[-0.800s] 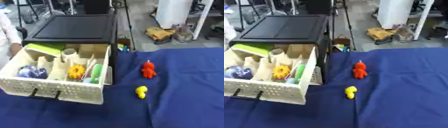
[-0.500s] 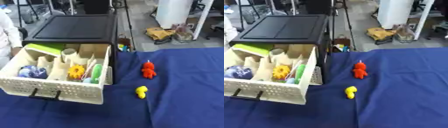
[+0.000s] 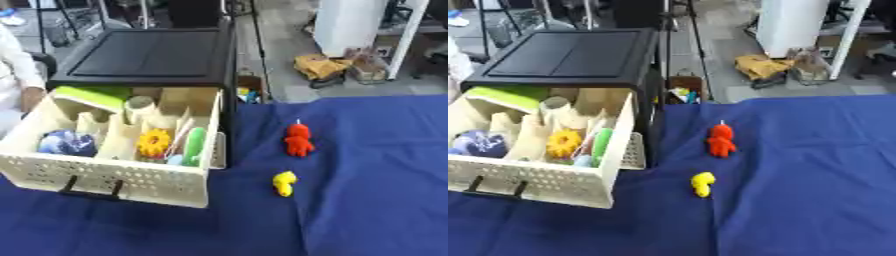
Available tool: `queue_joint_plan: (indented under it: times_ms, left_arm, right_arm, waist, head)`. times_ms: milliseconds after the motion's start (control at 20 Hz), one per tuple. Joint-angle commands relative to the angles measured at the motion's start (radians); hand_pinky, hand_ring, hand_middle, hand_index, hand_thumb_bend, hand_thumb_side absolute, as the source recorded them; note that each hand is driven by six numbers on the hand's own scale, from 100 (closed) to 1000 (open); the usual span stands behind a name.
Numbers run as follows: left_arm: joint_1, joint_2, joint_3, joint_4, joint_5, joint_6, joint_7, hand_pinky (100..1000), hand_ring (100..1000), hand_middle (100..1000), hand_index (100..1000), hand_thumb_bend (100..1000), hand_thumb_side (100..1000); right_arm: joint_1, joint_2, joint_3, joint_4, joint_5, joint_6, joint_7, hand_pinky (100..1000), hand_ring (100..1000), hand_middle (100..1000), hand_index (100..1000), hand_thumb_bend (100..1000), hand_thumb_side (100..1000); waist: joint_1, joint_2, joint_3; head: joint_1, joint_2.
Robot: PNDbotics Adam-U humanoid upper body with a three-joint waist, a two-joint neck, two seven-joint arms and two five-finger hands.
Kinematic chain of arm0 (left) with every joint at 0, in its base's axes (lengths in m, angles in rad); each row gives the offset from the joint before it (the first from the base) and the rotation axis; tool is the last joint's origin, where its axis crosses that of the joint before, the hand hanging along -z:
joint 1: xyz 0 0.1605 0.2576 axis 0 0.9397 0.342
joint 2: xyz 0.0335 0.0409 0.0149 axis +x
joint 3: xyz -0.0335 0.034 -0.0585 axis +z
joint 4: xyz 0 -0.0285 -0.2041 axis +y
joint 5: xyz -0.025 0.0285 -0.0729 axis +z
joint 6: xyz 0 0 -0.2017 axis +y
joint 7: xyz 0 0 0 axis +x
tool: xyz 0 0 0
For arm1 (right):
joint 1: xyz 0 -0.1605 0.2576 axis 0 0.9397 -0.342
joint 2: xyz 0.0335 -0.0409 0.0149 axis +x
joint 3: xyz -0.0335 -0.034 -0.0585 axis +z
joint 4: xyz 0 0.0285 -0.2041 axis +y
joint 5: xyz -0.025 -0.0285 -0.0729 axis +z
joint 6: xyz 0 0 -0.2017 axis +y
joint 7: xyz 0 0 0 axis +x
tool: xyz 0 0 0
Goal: Pick up objects from table and place into drawer.
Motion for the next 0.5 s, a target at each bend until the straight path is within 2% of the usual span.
queue_joint_plan:
  times_ms: [50,300,500]
  left_arm:
    - [-0.001,0.038,0.004,-0.012,-0.019,-0.029,0.025,637,774,752,873,124,963]
    - [0.005,0.039,0.006,-0.012,-0.036,-0.030,0.031,639,775,753,873,143,971]
    - [0.008,0.038,0.006,-0.012,-0.048,-0.030,0.032,639,776,754,874,149,974]
  right_arm:
    - [-0.009,-0.032,0.005,-0.010,-0.014,0.011,-0.001,669,750,675,749,100,856]
    - [-0.003,-0.064,0.030,-0.010,-0.047,0.064,0.059,662,752,646,748,100,837]
    - [0.012,-0.105,0.060,-0.010,-0.085,0.119,0.115,664,756,618,748,100,851]
  waist:
    - [-0.001,-0.010,0.000]
    - [-0.002,-0.003,-0.002]
    - [-0.003,0.004,-0.004]
  head:
    - [0.005,0.023]
    - [0.009,0.064]
    - [0.005,0.083]
